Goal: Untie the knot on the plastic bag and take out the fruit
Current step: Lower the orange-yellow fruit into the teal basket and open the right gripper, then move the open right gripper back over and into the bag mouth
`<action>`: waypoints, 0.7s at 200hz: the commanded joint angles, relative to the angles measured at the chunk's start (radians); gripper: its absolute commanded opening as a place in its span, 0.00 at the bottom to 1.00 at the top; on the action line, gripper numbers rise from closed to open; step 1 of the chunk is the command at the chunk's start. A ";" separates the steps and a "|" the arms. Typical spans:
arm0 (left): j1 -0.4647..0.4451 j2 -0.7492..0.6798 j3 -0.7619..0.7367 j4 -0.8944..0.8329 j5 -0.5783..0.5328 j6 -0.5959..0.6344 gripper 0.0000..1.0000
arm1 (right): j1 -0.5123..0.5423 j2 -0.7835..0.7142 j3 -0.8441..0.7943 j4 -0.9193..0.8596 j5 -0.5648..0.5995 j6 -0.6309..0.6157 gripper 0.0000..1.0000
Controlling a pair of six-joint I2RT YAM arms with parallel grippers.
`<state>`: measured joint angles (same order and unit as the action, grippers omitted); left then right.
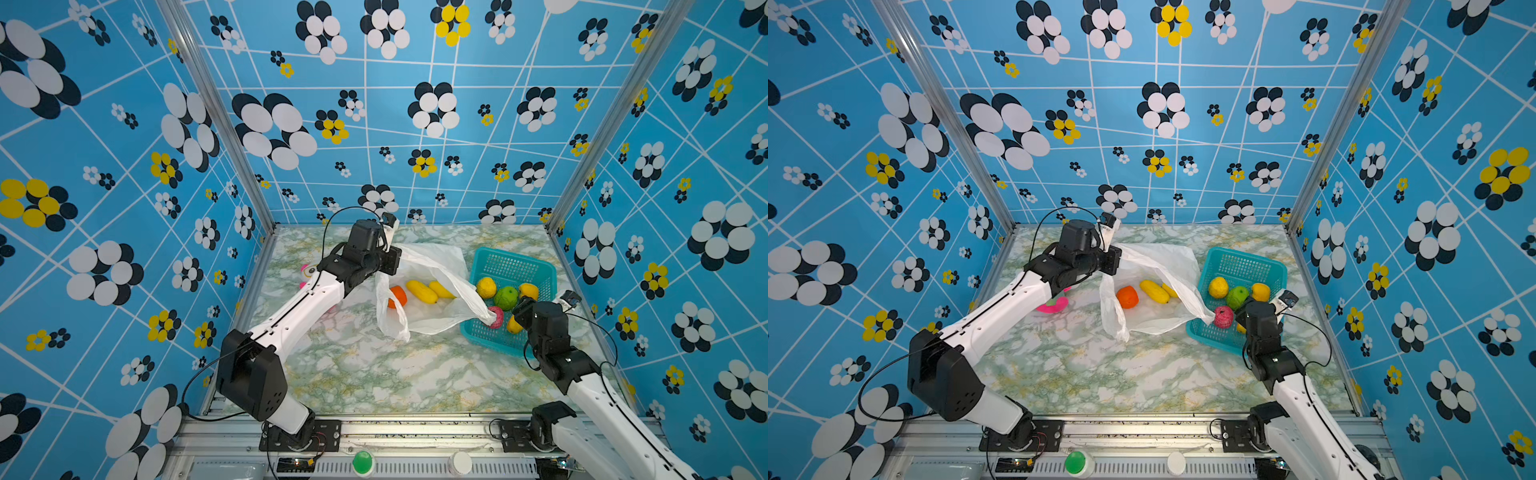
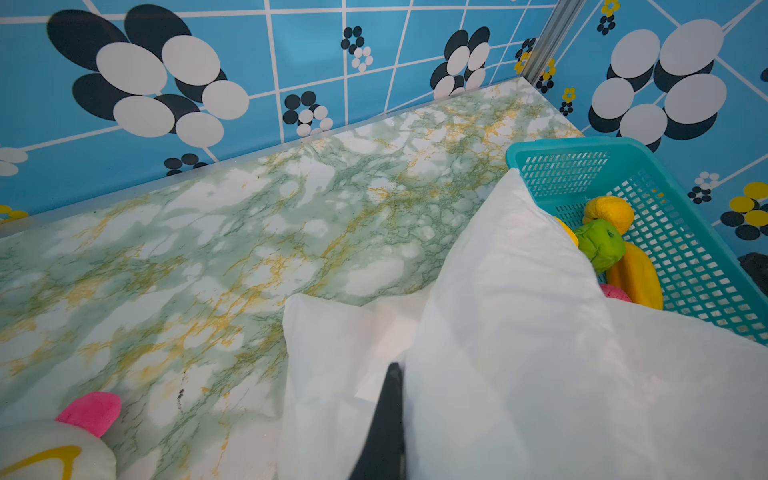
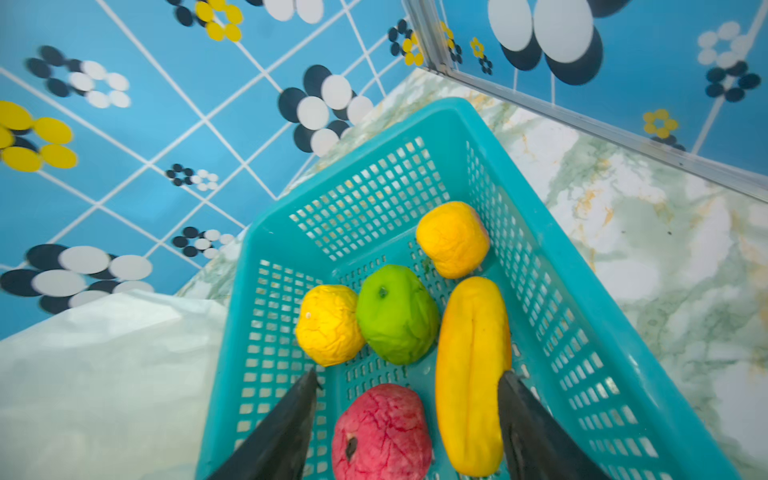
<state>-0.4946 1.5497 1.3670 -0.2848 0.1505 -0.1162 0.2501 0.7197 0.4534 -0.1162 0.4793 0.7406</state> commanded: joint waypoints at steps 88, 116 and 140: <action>0.005 0.005 0.018 -0.013 0.011 0.000 0.00 | 0.463 0.009 0.292 0.017 0.025 -0.388 0.61; 0.006 0.004 0.018 -0.011 0.010 0.000 0.00 | 0.595 0.087 0.326 0.075 0.021 -0.507 0.59; 0.005 0.005 0.018 -0.010 0.012 0.002 0.00 | 0.696 0.151 0.364 0.095 0.021 -0.600 0.55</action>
<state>-0.4946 1.5497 1.3670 -0.2848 0.1505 -0.1162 0.8680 0.8265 0.7666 -0.0692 0.4881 0.2897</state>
